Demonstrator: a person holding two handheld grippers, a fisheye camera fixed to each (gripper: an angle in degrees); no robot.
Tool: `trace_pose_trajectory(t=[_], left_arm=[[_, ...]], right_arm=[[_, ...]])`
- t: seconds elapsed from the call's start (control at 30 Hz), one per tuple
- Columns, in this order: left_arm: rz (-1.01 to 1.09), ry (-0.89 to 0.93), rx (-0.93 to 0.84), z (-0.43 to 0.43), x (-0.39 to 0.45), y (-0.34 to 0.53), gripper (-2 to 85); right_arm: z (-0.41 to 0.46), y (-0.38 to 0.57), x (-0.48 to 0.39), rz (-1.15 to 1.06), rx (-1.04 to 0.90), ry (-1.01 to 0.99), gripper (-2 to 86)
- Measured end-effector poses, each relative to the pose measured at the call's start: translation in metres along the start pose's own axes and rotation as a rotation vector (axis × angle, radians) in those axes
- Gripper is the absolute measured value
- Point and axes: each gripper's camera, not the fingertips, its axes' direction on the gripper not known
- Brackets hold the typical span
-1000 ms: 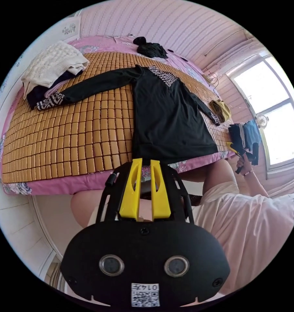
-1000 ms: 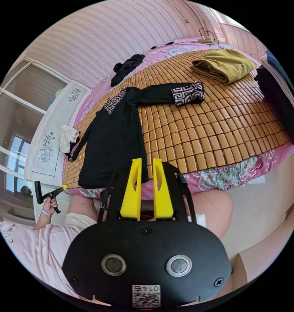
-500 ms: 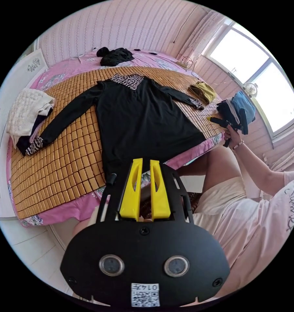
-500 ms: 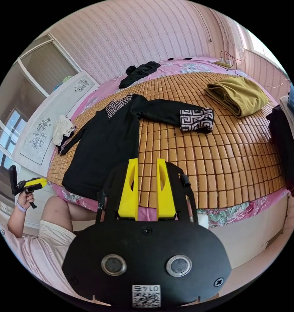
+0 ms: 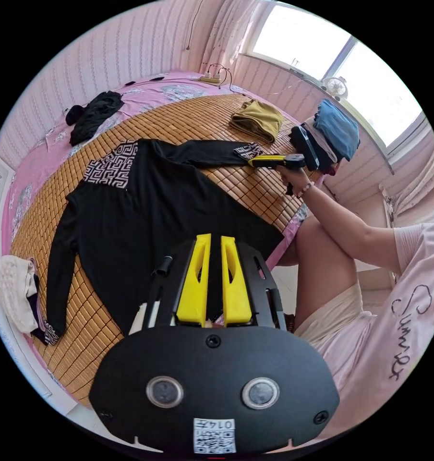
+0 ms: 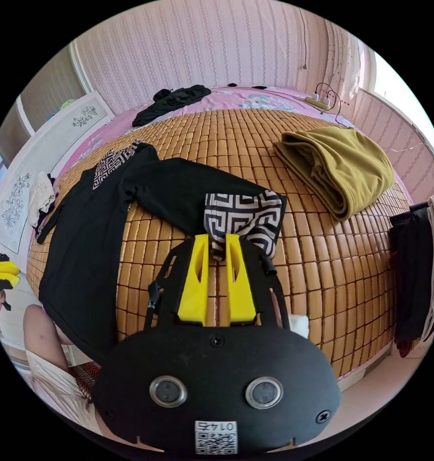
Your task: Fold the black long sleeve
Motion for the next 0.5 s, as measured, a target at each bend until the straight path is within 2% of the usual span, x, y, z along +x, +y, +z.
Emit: trace_pose_trajectory(t=[0.13,0.27,0.33,0.4,0.5], left_arm=[[0.066,-0.020,-0.021,0.048,0.006,-0.070,4.7],[0.128,-0.036,0.004,0.087,0.014,-0.130,4.6],[0.142,-0.059,0.015,0.117,0.015,-0.168,4.5],[0.126,-0.066,0.014,0.140,0.011,-0.194,4.6],[0.049,-0.043,-0.001,0.180,-0.001,-0.232,4.6]], right_arm=[[-0.062,0.010,0.064,0.145,0.136,-0.163,1.9],[-0.107,0.049,0.145,0.385,0.208,-0.088,1.8],[-0.110,0.057,0.163,0.429,0.154,-0.071,2.1],[-0.105,0.052,0.169,0.408,0.016,0.021,3.4],[-0.106,0.045,0.175,0.425,-0.067,0.140,5.8]])
